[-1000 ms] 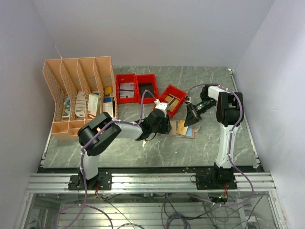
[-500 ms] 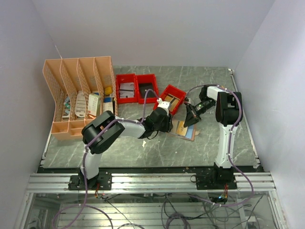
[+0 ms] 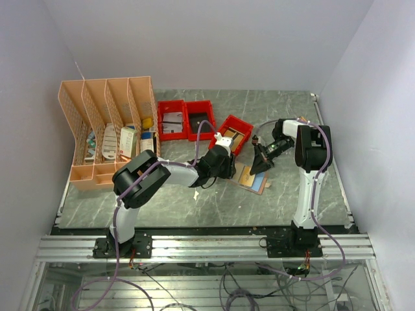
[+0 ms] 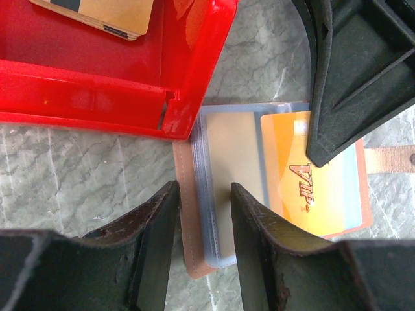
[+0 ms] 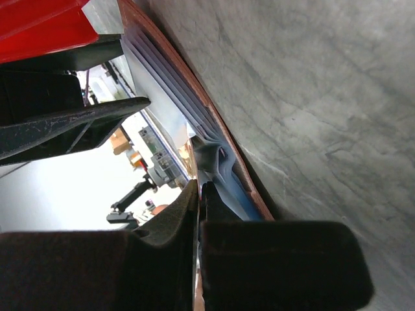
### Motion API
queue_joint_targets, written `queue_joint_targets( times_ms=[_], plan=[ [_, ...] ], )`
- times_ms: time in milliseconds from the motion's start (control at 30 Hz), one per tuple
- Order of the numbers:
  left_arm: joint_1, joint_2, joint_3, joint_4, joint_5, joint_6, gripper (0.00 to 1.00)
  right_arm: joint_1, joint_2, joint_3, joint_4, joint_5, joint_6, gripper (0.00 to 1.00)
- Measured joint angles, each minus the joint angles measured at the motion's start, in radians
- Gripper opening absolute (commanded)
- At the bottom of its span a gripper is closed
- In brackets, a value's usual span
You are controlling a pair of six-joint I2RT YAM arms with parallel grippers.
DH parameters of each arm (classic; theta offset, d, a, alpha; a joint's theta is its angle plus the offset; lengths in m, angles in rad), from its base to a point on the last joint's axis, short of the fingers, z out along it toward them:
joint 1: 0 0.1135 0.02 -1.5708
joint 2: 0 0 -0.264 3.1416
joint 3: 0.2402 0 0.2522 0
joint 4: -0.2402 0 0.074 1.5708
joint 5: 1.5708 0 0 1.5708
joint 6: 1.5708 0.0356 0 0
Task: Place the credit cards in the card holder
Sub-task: Insert the credit card into the card holder.
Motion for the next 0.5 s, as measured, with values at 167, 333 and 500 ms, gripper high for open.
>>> queue_joint_targets(
  times_ms=[167,333,500],
  plan=[
    [0.000,0.000,0.000,0.002,0.000,0.000,0.48,0.000,-0.010,-0.013,0.025,-0.004,0.033,0.00],
    [0.000,0.000,-0.001,0.003,0.002,0.000,0.48,0.000,-0.010,-0.011,0.029,-0.012,0.052,0.00],
    [0.000,0.000,-0.003,0.008,0.005,0.000,0.50,0.001,-0.010,-0.009,0.036,-0.016,0.068,0.02]
  ],
)
